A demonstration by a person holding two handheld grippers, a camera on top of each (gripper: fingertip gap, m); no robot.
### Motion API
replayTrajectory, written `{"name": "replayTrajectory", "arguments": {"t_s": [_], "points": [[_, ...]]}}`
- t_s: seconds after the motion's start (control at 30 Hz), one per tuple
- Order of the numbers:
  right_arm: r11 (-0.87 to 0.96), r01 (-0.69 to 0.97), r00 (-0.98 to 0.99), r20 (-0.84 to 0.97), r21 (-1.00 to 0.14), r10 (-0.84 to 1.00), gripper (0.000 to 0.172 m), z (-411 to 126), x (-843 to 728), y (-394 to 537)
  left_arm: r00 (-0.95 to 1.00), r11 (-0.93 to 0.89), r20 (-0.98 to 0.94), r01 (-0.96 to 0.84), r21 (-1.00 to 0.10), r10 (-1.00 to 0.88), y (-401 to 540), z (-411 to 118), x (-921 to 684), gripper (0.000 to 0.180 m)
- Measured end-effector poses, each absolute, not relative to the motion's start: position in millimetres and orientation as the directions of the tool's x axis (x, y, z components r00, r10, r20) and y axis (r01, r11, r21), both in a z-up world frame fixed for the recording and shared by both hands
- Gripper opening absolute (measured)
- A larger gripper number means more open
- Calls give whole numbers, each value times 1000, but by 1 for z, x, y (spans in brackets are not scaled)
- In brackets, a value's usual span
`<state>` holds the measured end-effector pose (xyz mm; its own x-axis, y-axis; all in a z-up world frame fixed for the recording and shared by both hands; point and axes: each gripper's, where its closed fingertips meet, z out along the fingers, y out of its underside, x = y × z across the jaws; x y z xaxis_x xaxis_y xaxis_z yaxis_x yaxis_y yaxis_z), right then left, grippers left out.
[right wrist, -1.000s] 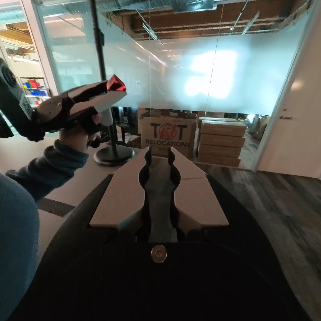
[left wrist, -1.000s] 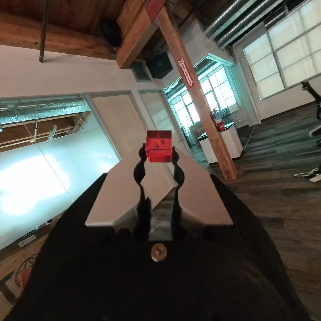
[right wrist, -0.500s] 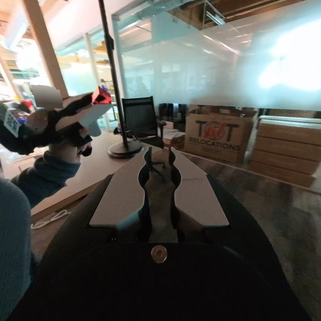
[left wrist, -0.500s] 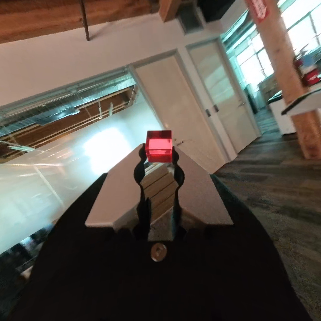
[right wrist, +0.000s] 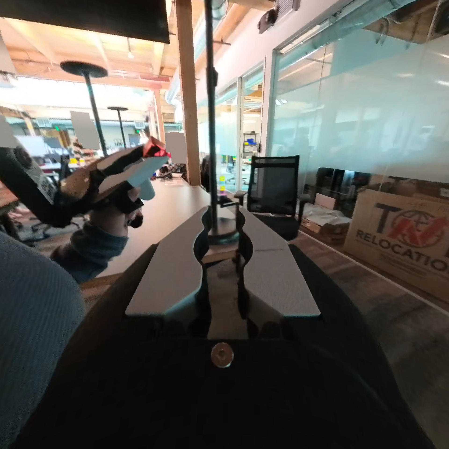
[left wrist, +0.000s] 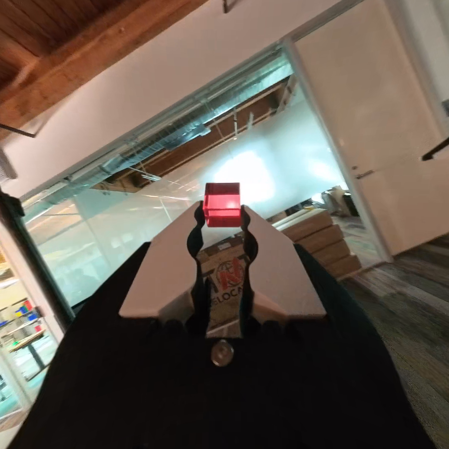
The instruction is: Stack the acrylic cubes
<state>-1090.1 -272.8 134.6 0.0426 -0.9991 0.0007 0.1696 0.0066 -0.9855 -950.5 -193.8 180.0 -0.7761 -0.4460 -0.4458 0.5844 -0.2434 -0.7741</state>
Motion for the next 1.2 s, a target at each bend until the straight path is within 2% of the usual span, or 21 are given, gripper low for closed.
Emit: {"name": "replayTrajectory", "arguments": {"t_s": [0.1,0.2,0.5,0.8,0.97,1.2], "points": [[24,150,67,-14,-988,-998,17,147,-1073,-330,-783,-239,-418,563,-791,-460,-246,189,-925,27],[37,200,72,-23,-979,-997,18,161,-1059,-377,-768,-244,-461,599,-762,-445,-297,203,-916,27],[108,200,147,-79,-974,-986,18,142,-996,-511,-799,-268,-451,571,-776,-398,-444,198,-890,27],[217,126,376,-156,-968,-913,21,141,-899,-673,-772,-219,-361,531,-818,-523,-584,193,-823,27],[288,20,612,-216,-957,-761,26,148,-824,-695,-675,-96,-372,548,-831,-637,-603,194,-779,28],[344,-96,848,-258,-934,-463,24,161,-722,-658,-525,48,-378,537,-842,-762,-586,180,-706,27]]}}
